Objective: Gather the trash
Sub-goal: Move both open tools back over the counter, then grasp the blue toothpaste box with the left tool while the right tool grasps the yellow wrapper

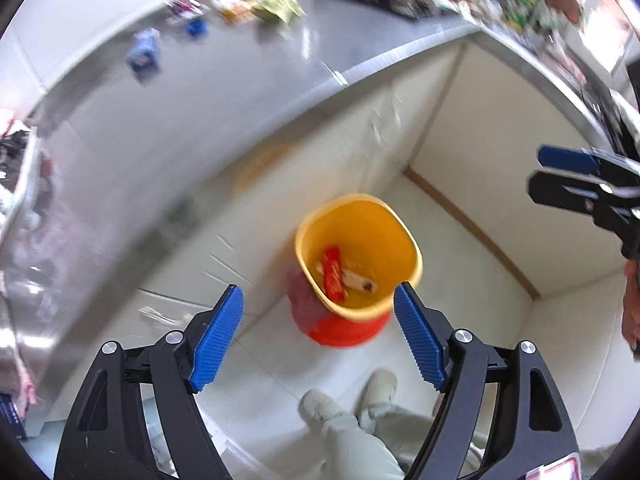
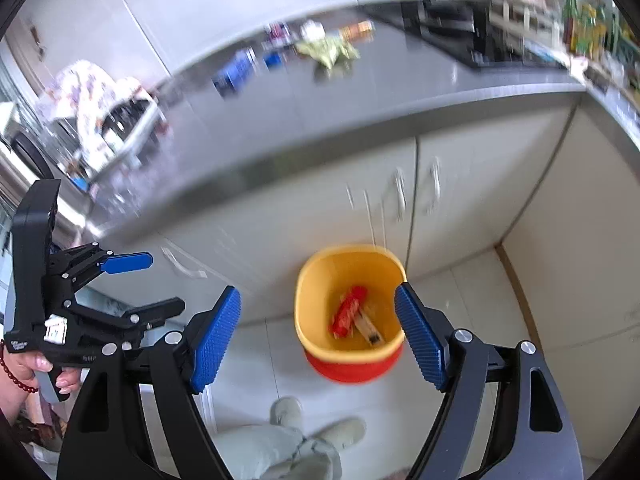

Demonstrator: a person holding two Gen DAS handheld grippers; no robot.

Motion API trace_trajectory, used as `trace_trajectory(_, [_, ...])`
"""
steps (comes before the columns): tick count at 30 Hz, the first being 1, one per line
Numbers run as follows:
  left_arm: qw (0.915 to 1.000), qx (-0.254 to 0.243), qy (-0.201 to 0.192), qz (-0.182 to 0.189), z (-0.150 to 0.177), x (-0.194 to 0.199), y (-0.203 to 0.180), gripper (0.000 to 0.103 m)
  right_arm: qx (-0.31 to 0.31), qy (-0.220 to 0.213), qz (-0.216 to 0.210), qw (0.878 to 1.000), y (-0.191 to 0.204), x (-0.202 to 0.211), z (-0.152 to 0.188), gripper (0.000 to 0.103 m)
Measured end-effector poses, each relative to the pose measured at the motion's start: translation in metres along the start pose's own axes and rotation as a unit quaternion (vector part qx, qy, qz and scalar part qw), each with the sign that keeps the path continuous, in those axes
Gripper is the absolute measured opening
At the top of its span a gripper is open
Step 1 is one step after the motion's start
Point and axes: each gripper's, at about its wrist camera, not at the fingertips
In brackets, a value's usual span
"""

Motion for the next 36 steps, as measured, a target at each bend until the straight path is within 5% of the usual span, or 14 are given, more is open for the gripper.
trace_trajectory(9, [0.9981,0.044,-0.036,-0.025,-0.064,0.005,0.066,0.078,0.013,-0.028,0.005,1.000,0.018,-0.015,-0.068,0.080])
trace_trajectory(23, [0.9964,0.070,-0.037,-0.028,-0.164,-0.050,0.152,0.078,-0.024,-0.048,0.028,0.998,0.021,-0.115,-0.183,0.085])
trace_trajectory(29, [0.9914,0.119,-0.036,-0.041,-0.198,-0.071,0.200,0.091,-0.049,-0.036,0.059,0.996,0.016,-0.161,-0.226,0.098])
trace_trajectory(36, [0.9868,0.152,-0.034,-0.046,-0.229,-0.094,0.236,0.098,-0.080,-0.020,0.100,0.992,0.006,-0.204,-0.260,0.099])
Point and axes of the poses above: each gripper's, at about its wrist camera, not at the fingertips, and x roughly against the way its jaws point, y to its left, z to its underside, and after that the axes turned 1 degree about -y, right-handed
